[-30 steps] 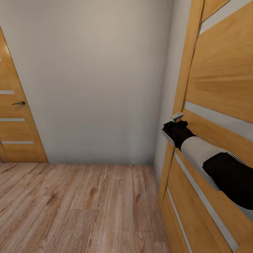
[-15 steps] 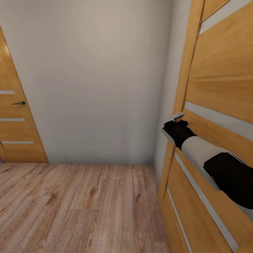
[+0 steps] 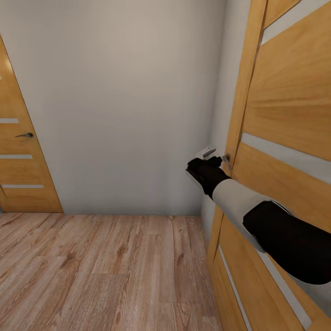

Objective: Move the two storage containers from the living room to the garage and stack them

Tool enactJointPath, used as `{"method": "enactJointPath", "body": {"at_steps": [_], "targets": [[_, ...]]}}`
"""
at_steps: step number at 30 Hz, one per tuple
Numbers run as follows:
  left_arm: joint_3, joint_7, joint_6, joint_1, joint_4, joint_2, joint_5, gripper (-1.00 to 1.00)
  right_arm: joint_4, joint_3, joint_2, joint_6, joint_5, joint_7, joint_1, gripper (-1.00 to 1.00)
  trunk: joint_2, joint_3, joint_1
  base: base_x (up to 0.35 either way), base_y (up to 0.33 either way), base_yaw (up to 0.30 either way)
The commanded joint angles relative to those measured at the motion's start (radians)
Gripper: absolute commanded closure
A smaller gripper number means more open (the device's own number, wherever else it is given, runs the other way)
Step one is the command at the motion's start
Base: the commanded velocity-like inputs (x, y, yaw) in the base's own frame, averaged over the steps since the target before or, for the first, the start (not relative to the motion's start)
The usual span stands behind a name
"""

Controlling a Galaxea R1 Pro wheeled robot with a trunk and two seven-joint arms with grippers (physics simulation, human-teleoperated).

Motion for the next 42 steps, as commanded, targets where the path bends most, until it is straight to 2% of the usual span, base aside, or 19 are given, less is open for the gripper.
{"method": "enactJointPath", "body": {"at_steps": [1,9,12,15,18,24,35,37,42], "targets": [[0.000,0.000,-0.002,0.000,0.000,0.000,0.006,-1.00,-0.006,0.008,0.000,0.010,-0.010,-0.007,-0.001,-1.00,-0.001,-0.001,0.000,0.000,0.000,0.000],[0.000,0.000,-0.001,0.000,0.000,0.000,0.006,-1.00,-0.041,0.004,0.000,0.022,-0.021,0.006,0.001,-1.00,-0.001,-0.001,0.000,0.000,0.000,0.000],[0.000,0.000,-0.001,0.000,0.000,0.000,0.006,-1.00,-0.040,-0.003,0.000,-0.002,-0.057,0.107,0.009,-1.00,-0.001,-0.001,0.000,0.000,0.000,0.000],[0.000,0.000,-0.002,0.000,0.000,0.000,0.006,-1.00,-0.017,-0.005,0.000,-0.063,-0.103,0.307,0.012,-1.00,-0.001,-0.001,0.000,0.000,0.000,0.000],[0.000,0.000,-0.001,0.000,0.000,0.000,0.006,-1.00,0.027,-0.006,0.000,-0.113,-0.113,0.375,0.030,-1.00,-0.001,-0.001,0.000,0.000,0.000,0.000],[0.000,0.000,-0.002,0.000,0.000,0.000,0.006,-1.00,0.093,-0.006,0.000,-0.192,-0.114,0.404,0.141,-1.00,-0.001,-0.001,0.000,0.000,0.000,0.000],[0.000,0.000,-0.002,0.000,0.000,0.003,0.006,-1.00,0.104,-0.006,0.000,-0.274,-0.113,0.414,0.298,-1.00,-0.001,-0.001,0.000,0.000,0.000,0.000],[0.000,0.000,-0.002,0.000,0.000,0.002,0.006,-1.00,0.104,-0.006,0.000,-0.314,-0.112,0.417,0.355,-1.00,-0.001,-0.001,0.000,0.000,0.000,0.000],[0.000,0.000,-0.002,0.000,0.000,0.003,0.007,-1.00,0.104,-0.005,0.000,-0.364,-0.114,0.422,0.450,-1.00,-0.001,-0.001,0.000,0.000,0.000,0.000]]}}
